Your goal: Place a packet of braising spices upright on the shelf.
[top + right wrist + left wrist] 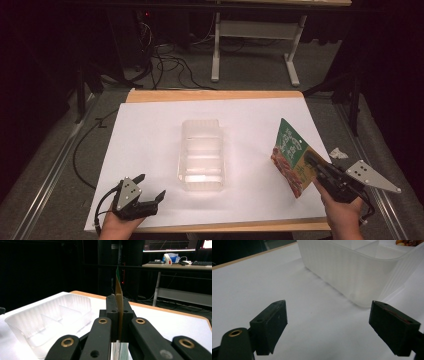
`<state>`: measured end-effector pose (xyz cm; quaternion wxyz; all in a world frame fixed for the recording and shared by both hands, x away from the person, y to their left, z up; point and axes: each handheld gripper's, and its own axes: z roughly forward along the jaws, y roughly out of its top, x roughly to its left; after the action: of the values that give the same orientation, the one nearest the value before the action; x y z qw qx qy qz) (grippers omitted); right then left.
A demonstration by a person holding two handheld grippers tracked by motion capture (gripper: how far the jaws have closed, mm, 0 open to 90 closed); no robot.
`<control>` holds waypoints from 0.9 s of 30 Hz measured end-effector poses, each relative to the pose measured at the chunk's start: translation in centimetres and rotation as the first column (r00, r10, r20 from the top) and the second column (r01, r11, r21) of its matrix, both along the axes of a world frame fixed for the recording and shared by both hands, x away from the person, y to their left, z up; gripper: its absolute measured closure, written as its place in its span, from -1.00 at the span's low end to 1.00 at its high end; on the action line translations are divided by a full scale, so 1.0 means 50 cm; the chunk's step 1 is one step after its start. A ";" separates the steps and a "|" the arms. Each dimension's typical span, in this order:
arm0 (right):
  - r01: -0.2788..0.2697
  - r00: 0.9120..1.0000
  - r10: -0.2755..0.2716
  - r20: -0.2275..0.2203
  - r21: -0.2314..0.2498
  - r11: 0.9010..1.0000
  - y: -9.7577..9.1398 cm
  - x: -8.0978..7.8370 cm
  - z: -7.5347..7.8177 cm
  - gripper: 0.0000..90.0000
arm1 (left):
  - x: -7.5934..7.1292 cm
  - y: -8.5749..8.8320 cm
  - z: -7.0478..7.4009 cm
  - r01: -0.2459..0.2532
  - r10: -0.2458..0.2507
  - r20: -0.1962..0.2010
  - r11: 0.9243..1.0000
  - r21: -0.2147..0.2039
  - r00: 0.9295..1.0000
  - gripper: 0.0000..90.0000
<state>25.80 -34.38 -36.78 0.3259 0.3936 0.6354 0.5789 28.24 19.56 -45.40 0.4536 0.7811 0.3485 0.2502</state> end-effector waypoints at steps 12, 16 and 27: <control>-0.046 0.998 0.046 -0.053 -0.017 0.999 -0.040 0.026 0.029 1.00 | 0.001 0.000 -0.001 -0.001 0.001 0.000 1.000 0.004 1.000 -0.65; -0.078 0.995 0.076 -0.058 -0.033 0.996 -0.043 0.046 0.048 1.00 | -0.001 0.004 0.001 -0.004 0.004 0.005 1.000 -0.002 1.000 -0.65; -0.194 0.980 0.192 -0.055 -0.037 0.980 -0.005 0.084 0.081 1.00 | -0.002 0.002 0.003 -0.005 0.005 0.012 1.000 -0.004 1.000 -0.65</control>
<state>30.00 -34.65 -32.70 0.2601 0.3376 0.6909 0.5840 28.13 19.68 -45.23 0.4568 0.7778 0.3482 0.2551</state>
